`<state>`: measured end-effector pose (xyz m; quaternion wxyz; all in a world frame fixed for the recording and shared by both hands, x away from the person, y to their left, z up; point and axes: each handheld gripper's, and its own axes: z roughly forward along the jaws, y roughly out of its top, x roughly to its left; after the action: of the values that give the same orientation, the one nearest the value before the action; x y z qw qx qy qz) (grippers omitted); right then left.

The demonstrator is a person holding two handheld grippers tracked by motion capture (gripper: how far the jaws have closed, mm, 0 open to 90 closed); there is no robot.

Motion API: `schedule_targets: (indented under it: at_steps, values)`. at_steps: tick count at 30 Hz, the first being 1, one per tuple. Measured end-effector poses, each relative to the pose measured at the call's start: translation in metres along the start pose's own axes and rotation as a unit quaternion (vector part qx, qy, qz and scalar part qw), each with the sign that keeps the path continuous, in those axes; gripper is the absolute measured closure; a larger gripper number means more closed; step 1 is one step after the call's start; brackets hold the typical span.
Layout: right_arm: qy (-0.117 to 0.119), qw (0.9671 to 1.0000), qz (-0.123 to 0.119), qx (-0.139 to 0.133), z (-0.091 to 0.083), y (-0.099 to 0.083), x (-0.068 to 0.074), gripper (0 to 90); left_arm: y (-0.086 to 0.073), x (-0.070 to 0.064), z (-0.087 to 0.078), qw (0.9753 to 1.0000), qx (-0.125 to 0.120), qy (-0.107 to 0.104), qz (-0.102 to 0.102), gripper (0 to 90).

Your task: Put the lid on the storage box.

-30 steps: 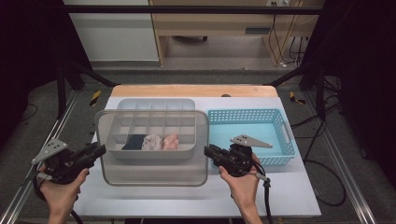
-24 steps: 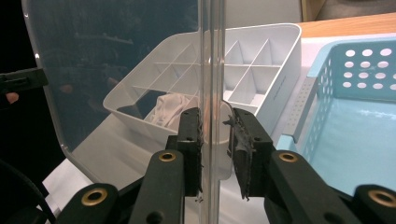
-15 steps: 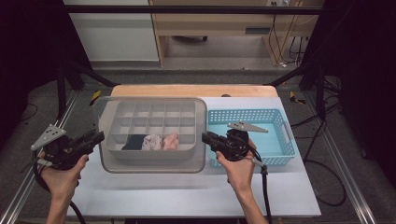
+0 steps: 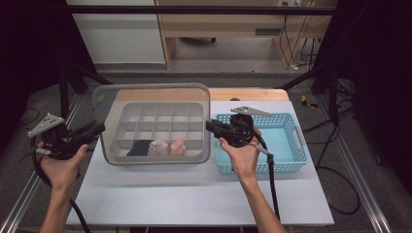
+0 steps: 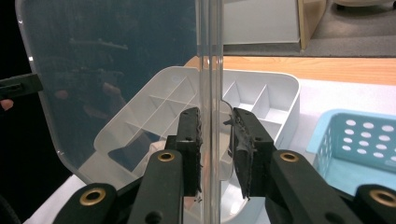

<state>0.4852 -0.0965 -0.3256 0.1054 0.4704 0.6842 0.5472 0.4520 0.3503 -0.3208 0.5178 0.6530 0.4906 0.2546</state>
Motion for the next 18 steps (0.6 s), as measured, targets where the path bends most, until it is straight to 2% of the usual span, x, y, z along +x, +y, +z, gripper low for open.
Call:
schedule_targets:
  at_steps: [8, 18]
  values:
    - [-0.003, 0.9999, 0.006, 0.008, 0.014, 0.01, 0.002, 73.5, 0.007, 0.016, 0.013, 0.9999, 0.005, -0.003, -0.014, 64.4]
    - [-0.018, 0.9995, 0.013, 0.021, 0.03, 0.012, -0.006, 72.9, 0.006, 0.026, 0.032, 0.9997, 0.019, -0.004, -0.018, 64.2]
